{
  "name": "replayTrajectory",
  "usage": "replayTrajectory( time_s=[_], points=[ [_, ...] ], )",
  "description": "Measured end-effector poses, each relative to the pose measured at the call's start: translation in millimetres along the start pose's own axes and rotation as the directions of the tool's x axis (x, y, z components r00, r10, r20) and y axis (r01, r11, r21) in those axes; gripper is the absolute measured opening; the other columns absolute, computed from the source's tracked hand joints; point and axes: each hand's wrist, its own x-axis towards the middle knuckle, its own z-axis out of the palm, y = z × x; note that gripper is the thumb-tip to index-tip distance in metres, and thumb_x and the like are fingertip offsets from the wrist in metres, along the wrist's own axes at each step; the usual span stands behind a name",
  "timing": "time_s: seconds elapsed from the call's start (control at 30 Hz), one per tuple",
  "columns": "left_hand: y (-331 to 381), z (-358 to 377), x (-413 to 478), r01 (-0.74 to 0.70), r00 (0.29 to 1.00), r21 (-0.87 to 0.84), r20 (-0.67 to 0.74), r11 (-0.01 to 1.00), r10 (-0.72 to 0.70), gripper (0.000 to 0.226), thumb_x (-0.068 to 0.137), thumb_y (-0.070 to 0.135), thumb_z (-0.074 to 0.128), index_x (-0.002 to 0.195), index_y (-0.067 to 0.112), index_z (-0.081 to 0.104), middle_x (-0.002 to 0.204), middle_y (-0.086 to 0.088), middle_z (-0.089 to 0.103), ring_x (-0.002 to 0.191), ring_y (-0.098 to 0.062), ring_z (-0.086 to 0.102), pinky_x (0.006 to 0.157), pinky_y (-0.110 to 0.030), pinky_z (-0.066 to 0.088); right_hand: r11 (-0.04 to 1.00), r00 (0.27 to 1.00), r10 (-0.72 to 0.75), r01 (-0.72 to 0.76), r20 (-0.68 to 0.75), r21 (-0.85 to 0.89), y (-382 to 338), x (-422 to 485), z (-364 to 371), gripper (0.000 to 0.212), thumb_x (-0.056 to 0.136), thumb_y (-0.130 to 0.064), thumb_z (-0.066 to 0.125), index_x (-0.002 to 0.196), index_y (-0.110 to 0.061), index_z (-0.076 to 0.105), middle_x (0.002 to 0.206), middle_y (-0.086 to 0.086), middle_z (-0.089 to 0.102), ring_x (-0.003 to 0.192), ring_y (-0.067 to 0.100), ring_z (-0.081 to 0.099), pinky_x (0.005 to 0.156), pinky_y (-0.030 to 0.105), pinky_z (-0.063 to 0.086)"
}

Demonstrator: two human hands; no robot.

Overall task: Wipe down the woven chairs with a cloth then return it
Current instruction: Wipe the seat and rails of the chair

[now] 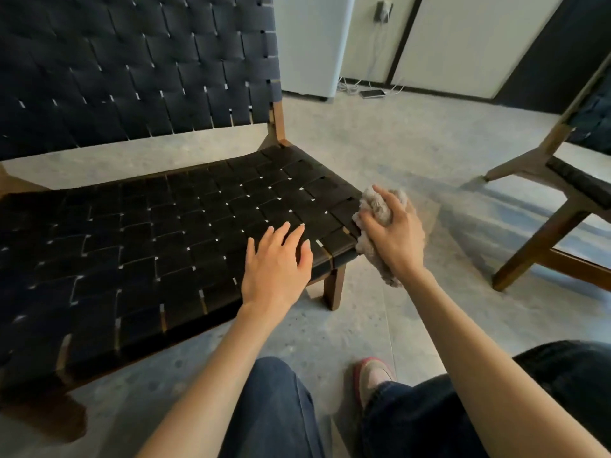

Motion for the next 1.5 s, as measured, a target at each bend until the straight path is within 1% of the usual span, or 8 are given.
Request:
replayTrajectory(
  time_s=[0.13,0.27,0.37,0.67,0.9,1.2,1.37,1.5],
  points=[
    [0,3,1,0.013,1.0,-0.005,-0.003,1.0,-0.013,0.049,0.099,0.044,0.025,0.145,0.031,0.032,0.153,0.004,0.031,0.144,-0.018,0.021,0.117,-0.048,0.017,0.958,0.93,0.204,-0.125,-0.306,0.257,0,-5,14,0.007,0.087,-0.03,0.063,0.089,-0.023,0.062,0.079,-0.005,0.063,0.071,0.009,0.057,0.061,0.014,0.036],
    [0,4,1,0.009,1.0,0.012,-0.009,1.0,-0.009,0.049,0.099,0.044,0.024,0.145,0.031,0.033,0.152,0.003,0.032,0.144,-0.018,0.022,0.117,-0.048,0.018,0.865,0.814,0.405,-0.194,-0.416,0.463,-7,-17,28,0.013,0.091,-0.032,0.061,0.098,-0.022,0.066,0.072,-0.017,0.057,0.065,-0.006,0.054,0.059,0.015,0.038],
    [1,4,1,0.009,1.0,0.017,-0.005,1.0,-0.009,0.049,0.099,0.043,0.025,0.146,0.03,0.033,0.153,0.003,0.032,0.144,-0.019,0.022,0.117,-0.048,0.018,0.945,0.899,0.211,-0.088,-0.383,0.315,1,-22,19,0.021,0.095,-0.033,0.058,0.104,-0.015,0.066,0.086,-0.01,0.061,0.069,0.002,0.055,0.065,0.018,0.04],
    [1,3,-2,-0.011,0.999,0.03,-0.035,1.0,0.012,0.048,0.1,0.042,0.025,0.145,0.027,0.035,0.151,0.0,0.034,0.142,-0.021,0.025,0.116,-0.047,0.021,0.843,0.927,-0.275,0.36,0.255,-0.399,-1,-22,-53,0.041,0.096,-0.042,0.051,0.132,-0.023,0.049,0.126,0.006,0.057,0.093,0.031,0.062,0.07,0.034,0.044],
    [0,0,-10,-0.181,0.961,-0.164,-0.241,0.97,0.139,0.031,0.096,0.026,0.05,0.123,0.015,0.061,0.123,-0.002,0.063,0.117,-0.017,0.056,0.096,-0.024,0.043,0.882,0.789,-0.295,0.442,0.539,-0.165,-35,-31,-77,0.055,0.086,-0.042,0.061,0.125,-0.021,0.029,0.118,0.002,0.037,0.106,0.018,0.041,0.082,0.027,0.033],
    [-7,41,-62,-0.645,0.716,-0.065,-0.4,0.762,0.572,0.021,0.088,0.011,0.054,0.097,0.005,0.072,0.091,-0.005,0.07,0.087,-0.014,0.059,0.077,-0.025,0.05,0.911,0.383,-0.18,0.413,0.906,0.007,3,-48,-42,0.057,0.086,-0.037,0.067,0.128,-0.031,0.029,0.122,-0.005,0.043,0.106,0.011,0.048,0.08,0.015,0.044],
    [-6,80,-62,-0.273,0.959,-0.271,0.003,0.923,0.285,0.038,0.091,0.035,0.057,0.125,0.02,0.056,0.122,0.007,0.055,0.102,-0.001,0.049,0.086,-0.023,0.05,0.959,0.418,-0.2,0.268,0.886,0.09,48,-56,17,0.072,0.079,-0.038,0.074,0.127,-0.027,0.022,0.127,-0.004,0.035,0.118,0.013,0.04,0.1,0.031,0.046],
    [-10,114,-55,0.143,0.953,-0.405,0.301,0.903,-0.015,0.055,0.089,0.035,0.061,0.138,0.025,0.037,0.14,0.007,0.041,0.121,-0.006,0.044,0.095,-0.021,0.043,0.972,0.469,-0.203,0.202,0.859,0.12,75,-59,62,0.088,0.072,-0.032,0.08,0.123,-0.034,0.009,0.123,-0.003,0.029,0.123,0.016,0.033,0.106,0.036,0.042]
  ],
)
